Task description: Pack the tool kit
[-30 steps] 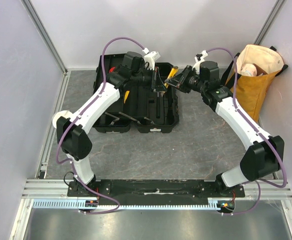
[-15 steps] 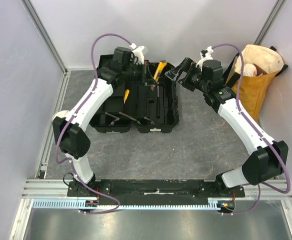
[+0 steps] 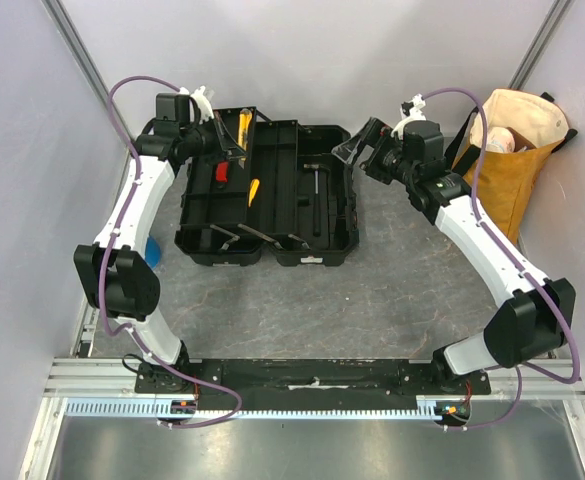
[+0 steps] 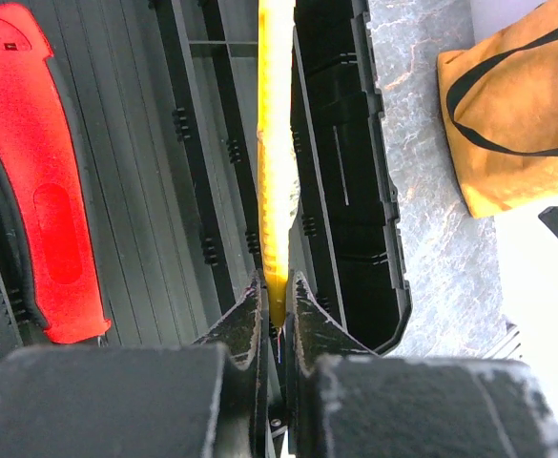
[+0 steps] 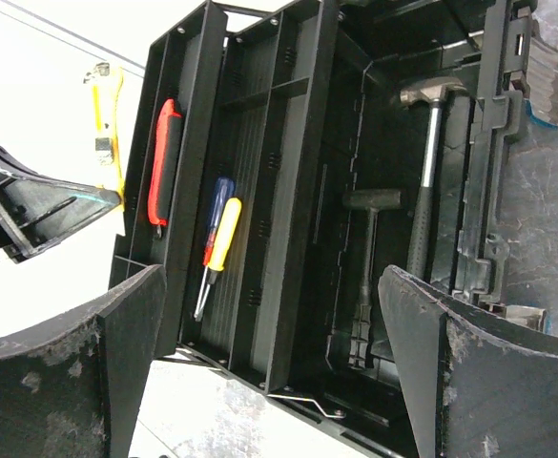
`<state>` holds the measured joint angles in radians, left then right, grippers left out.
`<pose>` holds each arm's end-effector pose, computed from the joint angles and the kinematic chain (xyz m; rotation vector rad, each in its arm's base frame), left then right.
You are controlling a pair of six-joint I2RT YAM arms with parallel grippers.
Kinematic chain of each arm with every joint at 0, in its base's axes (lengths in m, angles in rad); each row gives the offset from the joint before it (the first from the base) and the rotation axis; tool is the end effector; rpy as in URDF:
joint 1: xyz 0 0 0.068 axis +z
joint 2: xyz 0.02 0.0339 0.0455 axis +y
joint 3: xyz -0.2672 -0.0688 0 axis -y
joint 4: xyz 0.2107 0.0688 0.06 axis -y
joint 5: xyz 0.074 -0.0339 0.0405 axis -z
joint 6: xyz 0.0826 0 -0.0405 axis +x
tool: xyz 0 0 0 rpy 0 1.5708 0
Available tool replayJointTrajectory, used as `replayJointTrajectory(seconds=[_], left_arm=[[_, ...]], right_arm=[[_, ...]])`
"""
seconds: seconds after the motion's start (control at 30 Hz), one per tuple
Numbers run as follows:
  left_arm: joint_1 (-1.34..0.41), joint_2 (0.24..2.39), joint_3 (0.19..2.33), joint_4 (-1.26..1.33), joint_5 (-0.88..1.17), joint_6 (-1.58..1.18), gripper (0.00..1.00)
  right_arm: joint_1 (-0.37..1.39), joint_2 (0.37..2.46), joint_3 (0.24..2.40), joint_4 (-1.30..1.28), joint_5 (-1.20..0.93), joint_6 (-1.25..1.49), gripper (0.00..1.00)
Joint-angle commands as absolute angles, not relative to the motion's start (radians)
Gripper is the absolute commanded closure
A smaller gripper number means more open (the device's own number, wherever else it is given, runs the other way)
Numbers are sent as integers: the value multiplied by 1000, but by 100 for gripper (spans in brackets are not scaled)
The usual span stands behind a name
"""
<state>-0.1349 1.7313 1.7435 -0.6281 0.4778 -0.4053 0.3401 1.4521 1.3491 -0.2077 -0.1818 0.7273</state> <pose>0.3843 -0.0905 0.3547 -0.0219 2.2270 -0.8237 0.3268 0.1315 0.3694 0.2510 1.9621 0.8871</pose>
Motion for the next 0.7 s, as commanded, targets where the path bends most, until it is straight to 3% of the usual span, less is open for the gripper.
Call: replayJointTrajectory(seconds=[0.0, 0.4, 0.6, 0.67], left_arm=[[-126, 1753, 1755, -655, 497, -449, 98], [-115, 1839, 1781, -703, 471, -449, 92], [-117, 1856, 1795, -730, 462, -446, 61], [-115, 1850, 1796, -735, 451, -446, 55]], right_arm=[[336, 1470, 1359, -215, -176, 707, 2], [330, 1479, 1342, -235, -156, 715, 2], [327, 1489, 1348, -238, -164, 715, 2], [325, 1494, 1353, -239, -169, 718, 2]])
